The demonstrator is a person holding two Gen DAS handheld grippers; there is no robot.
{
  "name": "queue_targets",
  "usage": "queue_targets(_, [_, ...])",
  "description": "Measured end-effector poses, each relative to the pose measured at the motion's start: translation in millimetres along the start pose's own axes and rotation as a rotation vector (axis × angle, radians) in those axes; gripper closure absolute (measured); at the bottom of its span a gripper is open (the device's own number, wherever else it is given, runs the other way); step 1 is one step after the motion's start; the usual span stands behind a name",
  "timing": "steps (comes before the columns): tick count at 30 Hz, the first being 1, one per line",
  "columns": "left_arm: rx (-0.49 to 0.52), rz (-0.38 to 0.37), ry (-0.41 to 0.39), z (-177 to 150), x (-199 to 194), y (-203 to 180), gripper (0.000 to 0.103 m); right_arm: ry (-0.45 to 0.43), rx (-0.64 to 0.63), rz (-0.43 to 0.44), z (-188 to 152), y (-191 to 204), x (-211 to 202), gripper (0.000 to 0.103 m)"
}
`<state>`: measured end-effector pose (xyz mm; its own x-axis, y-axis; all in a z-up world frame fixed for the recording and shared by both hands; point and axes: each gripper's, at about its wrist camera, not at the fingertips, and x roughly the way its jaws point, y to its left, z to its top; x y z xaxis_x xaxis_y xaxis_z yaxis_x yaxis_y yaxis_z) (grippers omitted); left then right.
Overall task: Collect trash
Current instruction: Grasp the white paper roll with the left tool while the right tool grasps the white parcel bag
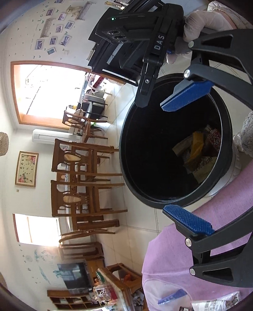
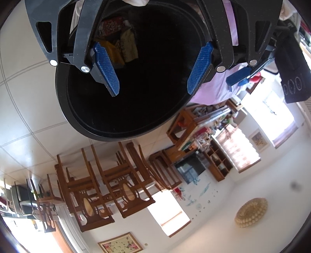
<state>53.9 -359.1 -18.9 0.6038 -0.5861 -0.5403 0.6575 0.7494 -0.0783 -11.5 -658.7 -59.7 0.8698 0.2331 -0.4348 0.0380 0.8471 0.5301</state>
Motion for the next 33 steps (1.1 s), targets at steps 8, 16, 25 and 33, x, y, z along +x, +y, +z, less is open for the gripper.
queue_targets(8, [0.011, 0.062, 0.004, -3.4, -30.9, 20.2, 0.005, 0.016, -0.027, 0.039, 0.8, 40.4, 2.8, 0.012])
queue_targets(16, [-0.041, 0.141, -0.032, -17.5, -81.3, 67.1, 0.005, 0.048, -0.109, 0.067, -5.9, 106.0, 21.5, 0.007])
queue_targets(25, [-0.196, 0.349, -0.067, -41.2, -147.7, 166.4, 0.005, 0.112, -0.217, 0.134, -23.7, 192.6, 57.4, 0.007])
queue_targets(33, [-0.381, 0.533, -0.009, -88.3, -195.1, 264.2, 0.005, 0.200, -0.308, 0.202, -52.4, 265.0, 95.4, 0.007])
